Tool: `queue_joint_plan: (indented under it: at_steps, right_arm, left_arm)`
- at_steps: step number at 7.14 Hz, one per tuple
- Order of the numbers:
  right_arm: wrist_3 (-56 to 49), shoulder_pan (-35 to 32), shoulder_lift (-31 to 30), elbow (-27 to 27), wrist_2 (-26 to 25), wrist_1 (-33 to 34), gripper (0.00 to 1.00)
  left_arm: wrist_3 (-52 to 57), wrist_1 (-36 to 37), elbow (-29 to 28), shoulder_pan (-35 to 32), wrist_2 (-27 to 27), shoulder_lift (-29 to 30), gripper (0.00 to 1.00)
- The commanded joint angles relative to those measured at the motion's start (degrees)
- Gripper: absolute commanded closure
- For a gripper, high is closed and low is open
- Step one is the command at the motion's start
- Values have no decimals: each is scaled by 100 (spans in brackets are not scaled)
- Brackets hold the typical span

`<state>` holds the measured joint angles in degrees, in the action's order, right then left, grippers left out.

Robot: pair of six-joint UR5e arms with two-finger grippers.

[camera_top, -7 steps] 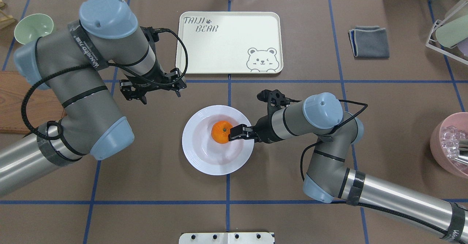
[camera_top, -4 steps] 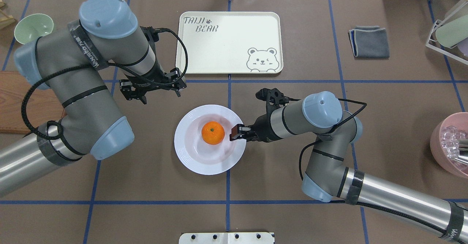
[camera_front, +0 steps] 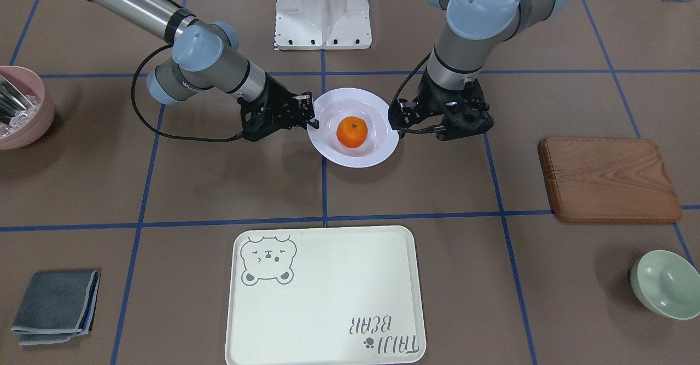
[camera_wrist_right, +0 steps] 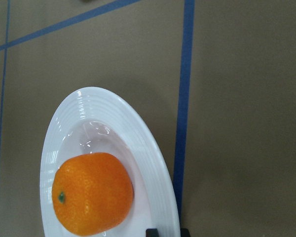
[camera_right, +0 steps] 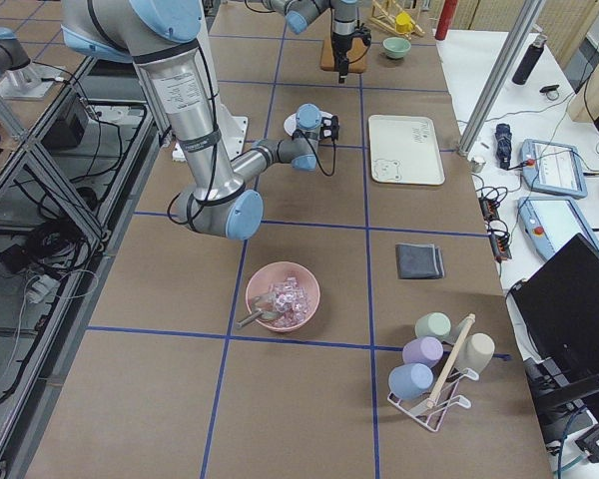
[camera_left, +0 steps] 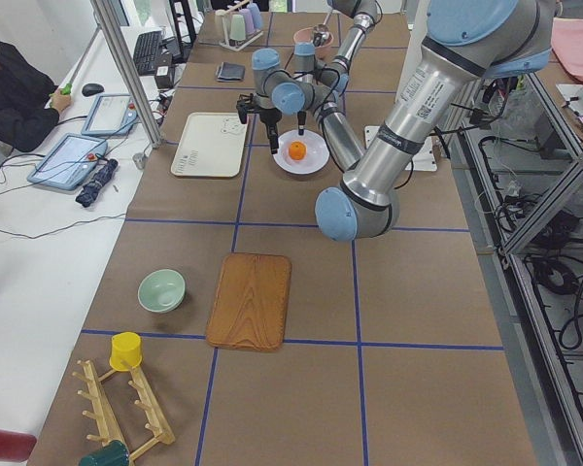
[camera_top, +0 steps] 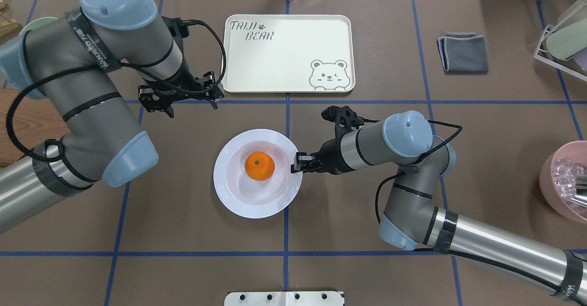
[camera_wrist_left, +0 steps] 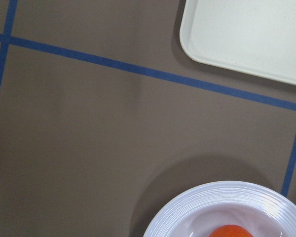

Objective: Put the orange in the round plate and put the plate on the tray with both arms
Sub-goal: 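Grip the white plate rim with the right gripper, then carry the plate onto the cream tray with the right gripper while the left arm withdraws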

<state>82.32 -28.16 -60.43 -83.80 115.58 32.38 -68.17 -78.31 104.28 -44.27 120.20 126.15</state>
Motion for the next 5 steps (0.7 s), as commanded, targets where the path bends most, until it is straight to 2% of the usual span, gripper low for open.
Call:
queue_joint_plan:
  at_steps: [1, 2, 5]
  right_arm:
    - [482, -58, 5, -13, 0, -379, 100]
    - [843, -75, 13, -13, -9, -608, 100]
    - [1257, -180, 206, -39, -9, -628, 100]
  left_arm:
    - [452, 333, 171, -266, 21, -64, 2]
    - [497, 334, 197, -328, 21, -142, 2]
    - [497, 325, 180, -355, 21, -152, 2]
